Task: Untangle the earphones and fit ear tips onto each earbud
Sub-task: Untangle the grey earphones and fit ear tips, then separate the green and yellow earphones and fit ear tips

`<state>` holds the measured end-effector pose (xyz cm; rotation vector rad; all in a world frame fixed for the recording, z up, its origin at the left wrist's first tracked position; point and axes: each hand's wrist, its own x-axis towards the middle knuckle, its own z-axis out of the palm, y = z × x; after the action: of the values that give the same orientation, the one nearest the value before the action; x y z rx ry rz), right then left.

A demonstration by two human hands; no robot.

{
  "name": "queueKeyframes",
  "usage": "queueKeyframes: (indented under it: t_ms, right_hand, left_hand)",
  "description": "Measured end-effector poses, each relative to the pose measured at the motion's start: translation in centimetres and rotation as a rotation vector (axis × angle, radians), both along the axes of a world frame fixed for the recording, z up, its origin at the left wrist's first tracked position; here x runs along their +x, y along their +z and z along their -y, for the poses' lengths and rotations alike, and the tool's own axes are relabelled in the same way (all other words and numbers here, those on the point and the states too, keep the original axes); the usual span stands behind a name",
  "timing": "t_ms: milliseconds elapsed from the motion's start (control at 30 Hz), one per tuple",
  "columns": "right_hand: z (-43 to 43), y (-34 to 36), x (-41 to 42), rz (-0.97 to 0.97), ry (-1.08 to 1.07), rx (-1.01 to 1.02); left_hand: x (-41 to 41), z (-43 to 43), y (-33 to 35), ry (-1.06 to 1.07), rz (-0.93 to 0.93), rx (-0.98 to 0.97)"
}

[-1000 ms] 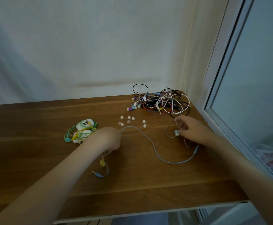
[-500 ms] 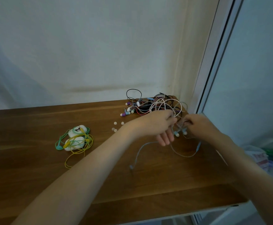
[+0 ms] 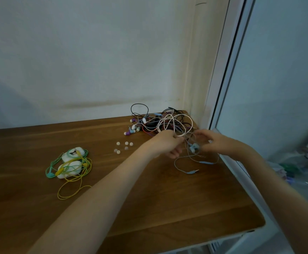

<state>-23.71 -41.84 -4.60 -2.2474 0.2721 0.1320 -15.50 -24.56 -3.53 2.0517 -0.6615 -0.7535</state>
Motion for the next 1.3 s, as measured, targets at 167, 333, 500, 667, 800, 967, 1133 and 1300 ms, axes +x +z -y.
queueKeyframes:
  t_ms: [167,333,500,667,800,967,1133,1300]
  right_hand:
    - [-0.8,0.5,0.3,0.092,-0.046,0.065]
    - [-3.1,1.3,1.3,0.334,-0.137,-0.028]
    - [-8.0,1.5,3.4,0.469,0.008,-0.242]
    - [-16.2,0.5,6.9,0.469,0.262,-0.277]
    - [-23.7,-0.5,9.4,0.332,0.427,-0.235]
    - [-28.9,-2.5,10.9,0.202,0.578,-0.357]
    - [-29.2,-2.8,11.7,0.348,0.424,-0.214]
    - [-28.5,-0.9,11.8,0.431,0.33,0.015]
  left_hand:
    - [0.4,-1.5,-0.2,-0.002,0.041,0.177]
    - [0.4,-3.1,0.5,-0.036,0.127,0.227]
    - [1.0,-7.1,1.0,-0.036,0.299,0.349]
    - [2.7,-14.4,1.1,0.166,0.562,0.544]
    - [3.8,-22.5,0.7,0.264,0.565,0.628]
    - [3.5,-28.7,-0.6,0.175,0.435,0.64]
    - [3.2,-30.7,-1.0,0.231,0.419,0.584]
    - [3.7,-31.1,0.8,0.357,0.514,0.365]
